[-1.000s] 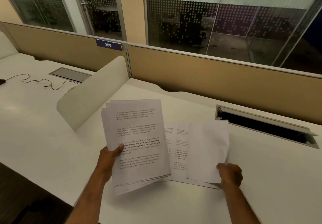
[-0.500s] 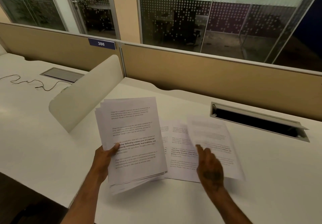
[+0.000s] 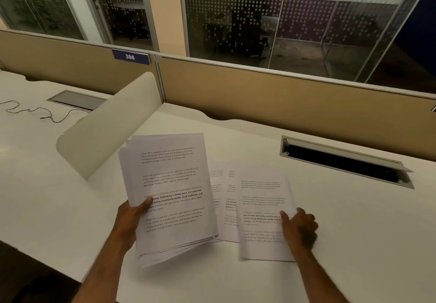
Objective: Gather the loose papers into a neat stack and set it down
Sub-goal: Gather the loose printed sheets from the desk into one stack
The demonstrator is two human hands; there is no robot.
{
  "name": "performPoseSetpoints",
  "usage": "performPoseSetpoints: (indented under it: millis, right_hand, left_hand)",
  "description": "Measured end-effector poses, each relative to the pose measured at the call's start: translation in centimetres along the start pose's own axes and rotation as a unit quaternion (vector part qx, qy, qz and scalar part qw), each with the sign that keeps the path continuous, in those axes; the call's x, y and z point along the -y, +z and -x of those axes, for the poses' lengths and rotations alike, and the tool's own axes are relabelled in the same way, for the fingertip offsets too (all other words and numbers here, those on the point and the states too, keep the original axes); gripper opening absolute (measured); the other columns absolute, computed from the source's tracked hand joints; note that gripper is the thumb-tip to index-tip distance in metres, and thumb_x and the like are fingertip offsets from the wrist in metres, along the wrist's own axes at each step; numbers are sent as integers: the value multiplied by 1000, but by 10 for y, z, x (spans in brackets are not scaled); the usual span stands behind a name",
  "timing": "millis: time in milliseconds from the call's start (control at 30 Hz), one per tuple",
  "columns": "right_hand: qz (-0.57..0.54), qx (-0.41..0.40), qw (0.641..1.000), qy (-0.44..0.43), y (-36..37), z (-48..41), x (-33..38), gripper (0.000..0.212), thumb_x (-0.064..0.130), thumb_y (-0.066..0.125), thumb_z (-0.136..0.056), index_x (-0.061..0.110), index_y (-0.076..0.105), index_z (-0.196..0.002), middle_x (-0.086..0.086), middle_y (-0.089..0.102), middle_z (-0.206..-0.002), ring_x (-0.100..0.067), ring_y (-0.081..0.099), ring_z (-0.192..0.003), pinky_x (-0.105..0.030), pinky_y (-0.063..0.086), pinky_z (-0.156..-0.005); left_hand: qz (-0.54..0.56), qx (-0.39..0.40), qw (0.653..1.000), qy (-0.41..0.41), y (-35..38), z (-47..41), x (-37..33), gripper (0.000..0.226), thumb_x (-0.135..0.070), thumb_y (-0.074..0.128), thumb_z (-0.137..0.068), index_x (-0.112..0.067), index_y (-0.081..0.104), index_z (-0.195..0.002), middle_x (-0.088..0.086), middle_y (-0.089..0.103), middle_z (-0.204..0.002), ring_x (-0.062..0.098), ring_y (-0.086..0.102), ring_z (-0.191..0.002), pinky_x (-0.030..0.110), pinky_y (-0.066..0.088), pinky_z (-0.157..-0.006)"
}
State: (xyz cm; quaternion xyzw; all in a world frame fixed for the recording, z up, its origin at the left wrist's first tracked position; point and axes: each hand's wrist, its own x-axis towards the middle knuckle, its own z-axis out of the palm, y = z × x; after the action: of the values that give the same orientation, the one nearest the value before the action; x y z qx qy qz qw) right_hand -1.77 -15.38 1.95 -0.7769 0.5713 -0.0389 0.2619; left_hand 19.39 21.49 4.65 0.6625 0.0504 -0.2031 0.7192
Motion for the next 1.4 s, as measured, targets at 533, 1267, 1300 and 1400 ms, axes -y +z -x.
performPoseSetpoints:
  millis: [533,1267,1300,1400]
  right_hand:
    - [-166,130,976,54,4,-38,24,45,22,84,-79,-6,69,-112,-24,73,-113,-40,70,-100,-48,58,-91]
    - [-414,183,884,-115,-59,-12,86,37,16,79,-84,15,66,-119,-10,78,-108,-34,76,-92,-48,62,-79]
    - [-445,218,859,-128,-70,-7,89,37,18,79,-84,17,66,-119,-9,78,-108,-33,77,-93,-46,63,-76]
    - [-484,312,803,-153,-76,11,103,40,17,74,-86,12,64,-124,-15,77,-113,-37,75,-100,-45,62,-77]
  left_hand:
    - [8,-6,1000,0,-10,-4,-5,25,-16,70,-93,-13,68,-117,13,82,-103,37,79,-87,49,66,-68]
    - [25,7,1000,-11,-28,-19,-13,27,-16,72,-91,-8,69,-117,16,81,-104,37,79,-85,46,65,-66]
    - [26,9,1000,-11,-27,-19,-15,28,-16,72,-91,-7,69,-117,16,81,-104,37,79,-85,47,65,-66]
    - [31,17,999,-9,-20,-17,-16,30,-16,72,-91,-6,68,-119,17,81,-104,38,79,-87,47,66,-69]
